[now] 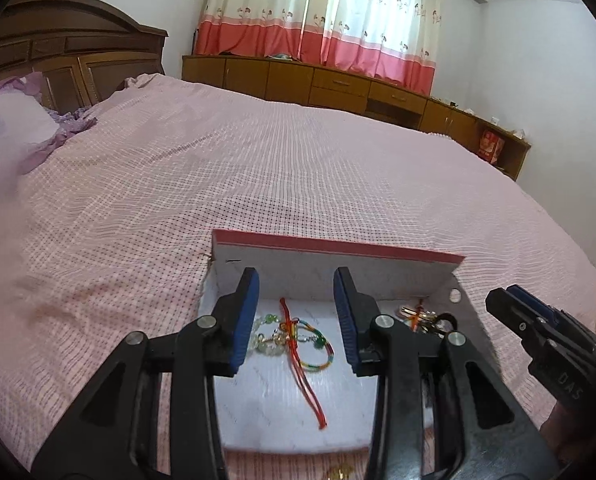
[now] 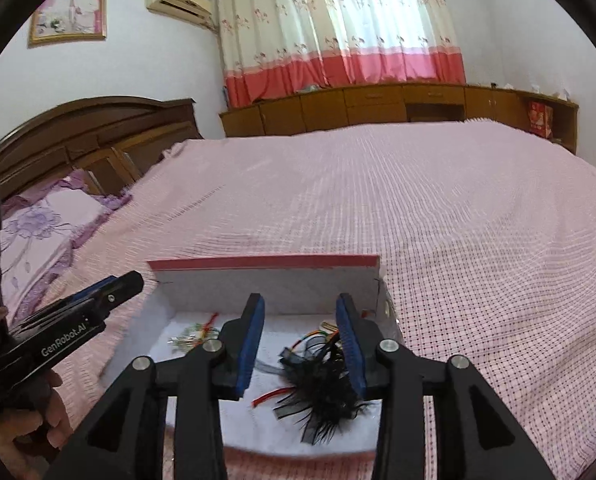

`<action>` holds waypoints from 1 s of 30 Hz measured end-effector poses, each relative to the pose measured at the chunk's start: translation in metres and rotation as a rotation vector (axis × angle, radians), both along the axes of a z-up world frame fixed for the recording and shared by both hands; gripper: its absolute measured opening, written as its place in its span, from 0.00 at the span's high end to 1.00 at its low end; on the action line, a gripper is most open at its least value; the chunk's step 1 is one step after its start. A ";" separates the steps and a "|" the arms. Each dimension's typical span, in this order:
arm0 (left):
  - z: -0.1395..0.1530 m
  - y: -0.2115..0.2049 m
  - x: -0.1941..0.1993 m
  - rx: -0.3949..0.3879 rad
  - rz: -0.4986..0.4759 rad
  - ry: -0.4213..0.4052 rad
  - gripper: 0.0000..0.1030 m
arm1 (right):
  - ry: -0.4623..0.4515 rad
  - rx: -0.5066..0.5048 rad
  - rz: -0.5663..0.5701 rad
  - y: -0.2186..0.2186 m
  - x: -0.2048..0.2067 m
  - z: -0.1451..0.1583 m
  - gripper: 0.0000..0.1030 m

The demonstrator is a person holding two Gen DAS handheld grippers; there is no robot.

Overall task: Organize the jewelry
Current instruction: 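Withdraw both tools and close the left tool on the green bead earring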

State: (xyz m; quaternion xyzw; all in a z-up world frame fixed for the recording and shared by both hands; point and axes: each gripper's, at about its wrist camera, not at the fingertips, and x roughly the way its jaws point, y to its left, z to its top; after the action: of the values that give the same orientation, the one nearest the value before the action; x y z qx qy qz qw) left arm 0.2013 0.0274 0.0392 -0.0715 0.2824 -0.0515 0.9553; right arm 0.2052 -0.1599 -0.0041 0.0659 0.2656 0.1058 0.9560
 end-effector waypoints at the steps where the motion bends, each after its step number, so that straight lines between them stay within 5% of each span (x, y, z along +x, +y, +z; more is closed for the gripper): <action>1: 0.003 0.002 -0.004 -0.002 -0.004 0.003 0.71 | -0.003 -0.003 0.007 0.001 -0.003 0.004 0.59; 16: 0.019 0.028 -0.074 -0.002 -0.005 0.042 0.71 | -0.057 -0.002 0.058 0.015 -0.085 0.039 0.59; 30: -0.015 0.034 -0.128 -0.014 -0.029 0.162 0.71 | -0.035 -0.030 0.063 0.013 -0.145 0.020 0.59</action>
State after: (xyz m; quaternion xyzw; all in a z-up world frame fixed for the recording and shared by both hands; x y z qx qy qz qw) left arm 0.0736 0.0618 0.0246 -0.0780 0.3594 -0.0614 0.9279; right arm 0.0601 -0.1469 0.0156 0.0415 0.2525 0.1331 0.9575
